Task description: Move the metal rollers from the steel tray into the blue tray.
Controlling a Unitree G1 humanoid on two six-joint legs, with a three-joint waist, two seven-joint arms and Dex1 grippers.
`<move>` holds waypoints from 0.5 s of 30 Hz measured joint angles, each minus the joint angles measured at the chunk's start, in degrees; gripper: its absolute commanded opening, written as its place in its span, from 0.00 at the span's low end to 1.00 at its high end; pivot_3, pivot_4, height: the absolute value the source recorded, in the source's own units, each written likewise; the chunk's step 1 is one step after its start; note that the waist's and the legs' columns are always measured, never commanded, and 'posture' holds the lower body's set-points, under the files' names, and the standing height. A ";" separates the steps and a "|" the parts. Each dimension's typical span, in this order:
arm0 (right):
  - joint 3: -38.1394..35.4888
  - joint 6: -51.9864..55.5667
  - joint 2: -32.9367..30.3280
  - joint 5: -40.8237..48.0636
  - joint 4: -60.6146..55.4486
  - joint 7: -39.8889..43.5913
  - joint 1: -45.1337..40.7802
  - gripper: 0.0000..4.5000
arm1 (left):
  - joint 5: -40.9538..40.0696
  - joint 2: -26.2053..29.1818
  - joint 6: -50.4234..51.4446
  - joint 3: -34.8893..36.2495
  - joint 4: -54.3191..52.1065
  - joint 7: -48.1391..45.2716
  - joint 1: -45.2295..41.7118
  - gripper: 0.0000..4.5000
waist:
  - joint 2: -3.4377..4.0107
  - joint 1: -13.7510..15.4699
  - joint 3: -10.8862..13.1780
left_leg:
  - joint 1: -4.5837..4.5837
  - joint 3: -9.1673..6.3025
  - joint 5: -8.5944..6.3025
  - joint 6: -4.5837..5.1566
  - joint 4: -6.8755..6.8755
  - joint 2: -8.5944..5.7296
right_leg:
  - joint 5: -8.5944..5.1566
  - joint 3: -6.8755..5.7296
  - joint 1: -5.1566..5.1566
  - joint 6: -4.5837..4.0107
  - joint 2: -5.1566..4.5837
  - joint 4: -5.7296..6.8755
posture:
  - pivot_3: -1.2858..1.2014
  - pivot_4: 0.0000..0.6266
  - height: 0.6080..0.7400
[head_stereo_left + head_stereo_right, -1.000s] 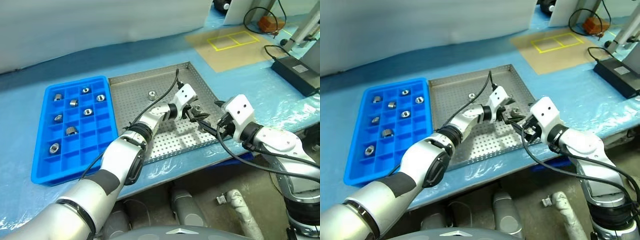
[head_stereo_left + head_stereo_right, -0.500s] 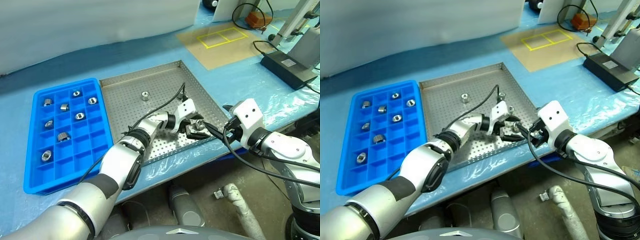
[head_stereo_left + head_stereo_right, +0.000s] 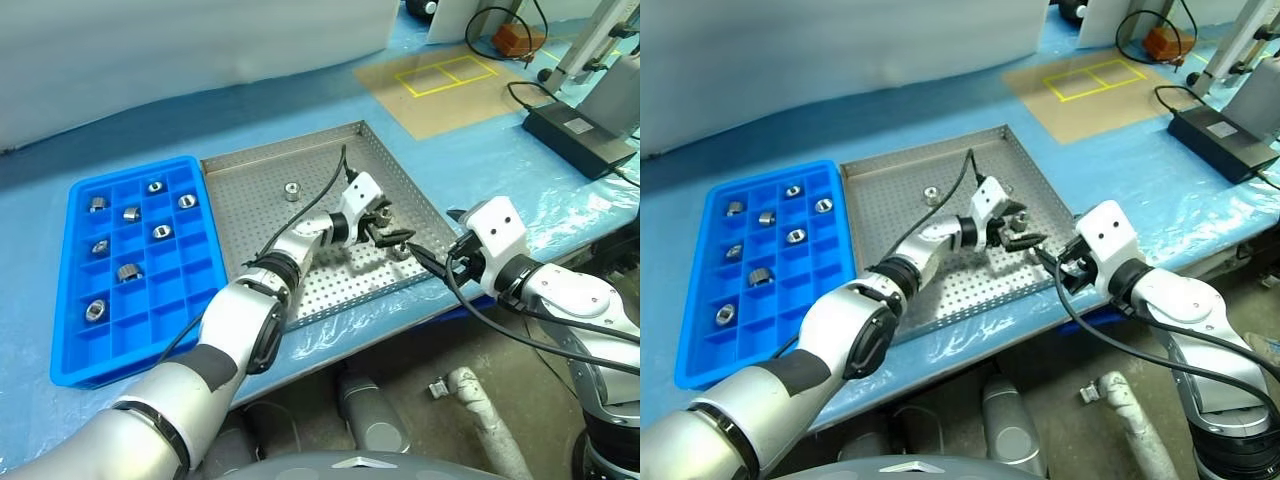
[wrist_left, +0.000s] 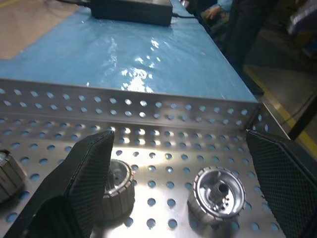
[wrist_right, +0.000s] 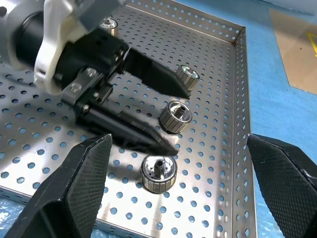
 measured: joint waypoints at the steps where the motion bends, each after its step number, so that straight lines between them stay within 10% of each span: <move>1: 0.24 -0.02 0.02 -0.01 0.00 -0.09 -0.01 1.00 | -0.82 0.13 0.35 1.16 0.00 0.94 -0.58 0.99 | 0.00 -0.02 0.00 | 0.00 0.00 -0.01 0.03 0.01 -0.08 | 0.00 -0.01 0.00 0.00 -0.04 0.00 | 0.21 0.24 1.00; 15: 3.32 -1.77 0.76 -0.05 1.47 -1.21 -1.76 1.00 | 1.69 8.79 2.05 4.46 1.82 30.67 -1.73 0.99 | 0.02 -0.99 0.00 | -0.69 -0.12 -0.42 0.70 0.91 -0.31 | 0.03 -0.49 0.00 0.06 -0.46 -0.04 | 0.22 0.24 1.00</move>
